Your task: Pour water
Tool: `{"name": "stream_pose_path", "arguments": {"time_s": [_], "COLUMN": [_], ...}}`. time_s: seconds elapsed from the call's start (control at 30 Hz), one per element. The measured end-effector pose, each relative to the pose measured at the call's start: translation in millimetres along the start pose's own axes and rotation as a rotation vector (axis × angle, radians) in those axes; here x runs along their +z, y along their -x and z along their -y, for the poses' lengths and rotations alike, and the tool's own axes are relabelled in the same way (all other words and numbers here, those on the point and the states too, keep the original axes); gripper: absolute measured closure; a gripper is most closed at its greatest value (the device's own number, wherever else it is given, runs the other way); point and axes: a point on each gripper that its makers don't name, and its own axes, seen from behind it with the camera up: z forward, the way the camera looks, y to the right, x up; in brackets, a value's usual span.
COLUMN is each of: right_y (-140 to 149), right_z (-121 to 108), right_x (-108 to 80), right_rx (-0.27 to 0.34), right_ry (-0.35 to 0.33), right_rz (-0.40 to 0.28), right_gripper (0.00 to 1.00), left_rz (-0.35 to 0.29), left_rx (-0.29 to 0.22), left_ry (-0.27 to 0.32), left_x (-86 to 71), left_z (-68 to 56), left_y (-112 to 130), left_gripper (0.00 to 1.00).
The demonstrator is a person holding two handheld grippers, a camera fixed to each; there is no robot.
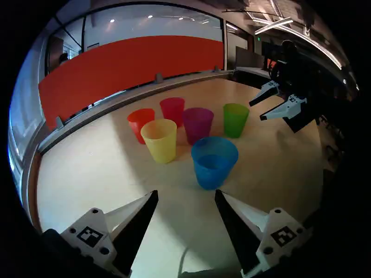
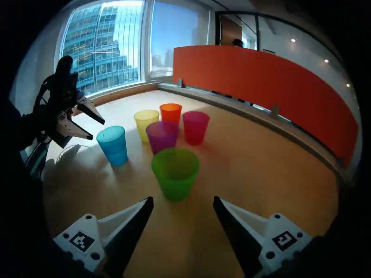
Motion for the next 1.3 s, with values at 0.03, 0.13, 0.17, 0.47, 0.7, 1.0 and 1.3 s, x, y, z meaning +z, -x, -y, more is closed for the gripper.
{"name": "stream_pose_path", "arguments": {"time_s": [0.03,0.13,0.17,0.47,0.7,1.0,1.3], "right_y": [0.6,1.5,1.5,-5.1,-22.2,-42.5,-59.1], "right_z": [-1.6,-6.3,-7.7,-21.5,-40.2,-62.8,-84.0], "right_x": [-2.9,-12.3,-15.3,-35.8,-48.8,-65.4,-82.1], "right_rx": [0.005,0.019,0.024,0.065,0.08,0.128,0.185], "right_ry": [0.009,0.041,0.052,0.142,0.246,0.391,0.535], "right_rz": [-0.003,-0.02,-0.026,-0.097,-0.173,-0.279,-0.365], "right_gripper": [0.0,0.0,0.0,0.0,0.0,0.0,0.0], "left_rz": [-0.005,-0.024,-0.032,-0.117,-0.164,-0.249,-0.349], "left_rx": [-0.005,-0.025,-0.031,-0.055,-0.052,-0.099,-0.162], "left_ry": [-0.01,-0.043,-0.053,-0.151,-0.206,-0.291,-0.391], "left_x": [-1.7,-7.1,-8.8,-15.1,-14.5,-29.3,-44.6], "left_z": [2.1,8.9,11.2,28.3,29.7,46.3,65.4], "left_y": [-0.8,-4.2,-5.5,-23.8,-29.5,-44.4,-57.6], "left_gripper": [0.09,0.09,0.09,0.09,0.09,0.09,0.09]}}
